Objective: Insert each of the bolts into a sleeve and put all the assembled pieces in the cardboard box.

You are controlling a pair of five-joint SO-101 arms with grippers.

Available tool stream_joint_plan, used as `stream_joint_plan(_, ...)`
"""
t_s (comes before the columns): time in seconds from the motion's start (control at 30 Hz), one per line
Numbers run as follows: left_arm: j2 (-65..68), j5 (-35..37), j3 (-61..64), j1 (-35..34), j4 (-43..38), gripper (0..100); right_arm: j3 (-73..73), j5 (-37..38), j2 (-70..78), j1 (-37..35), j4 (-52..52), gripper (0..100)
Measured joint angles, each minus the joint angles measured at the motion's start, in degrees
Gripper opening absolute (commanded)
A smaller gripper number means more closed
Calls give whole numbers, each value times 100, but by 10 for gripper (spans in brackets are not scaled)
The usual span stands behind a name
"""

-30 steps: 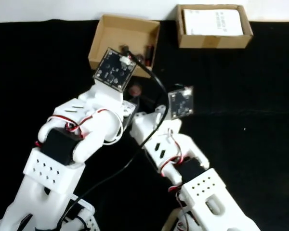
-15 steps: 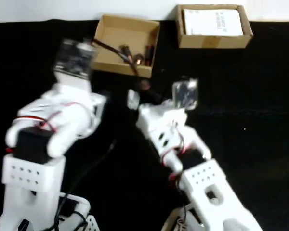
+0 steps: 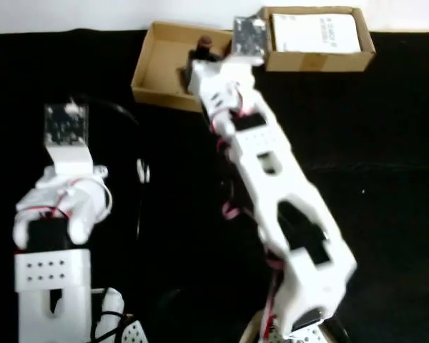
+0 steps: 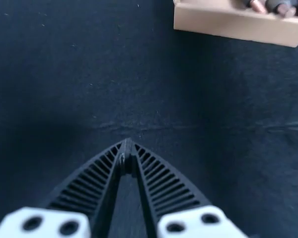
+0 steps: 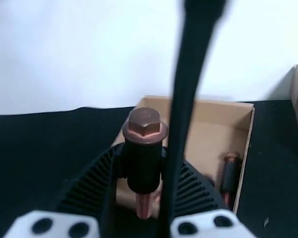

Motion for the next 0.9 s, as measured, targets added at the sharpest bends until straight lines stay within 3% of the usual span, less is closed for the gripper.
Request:
stream_joint_plan(0.23,-299,0,2971,9,-3095,58,-2848,-26,2541,141,554,9)
stream_joint_plan(0.37,-299,0,3824,9,-4316,59,-4018,-35,3552,132,1064,9)
stream_joint_plan(0.6,-299,0,3938,9,-4598,59,-5310,-35,4633,132,1635,22)
stream_joint_plan(0.9,-299,0,3938,9,-4598,61,-5767,-35,4967,123,2154,188)
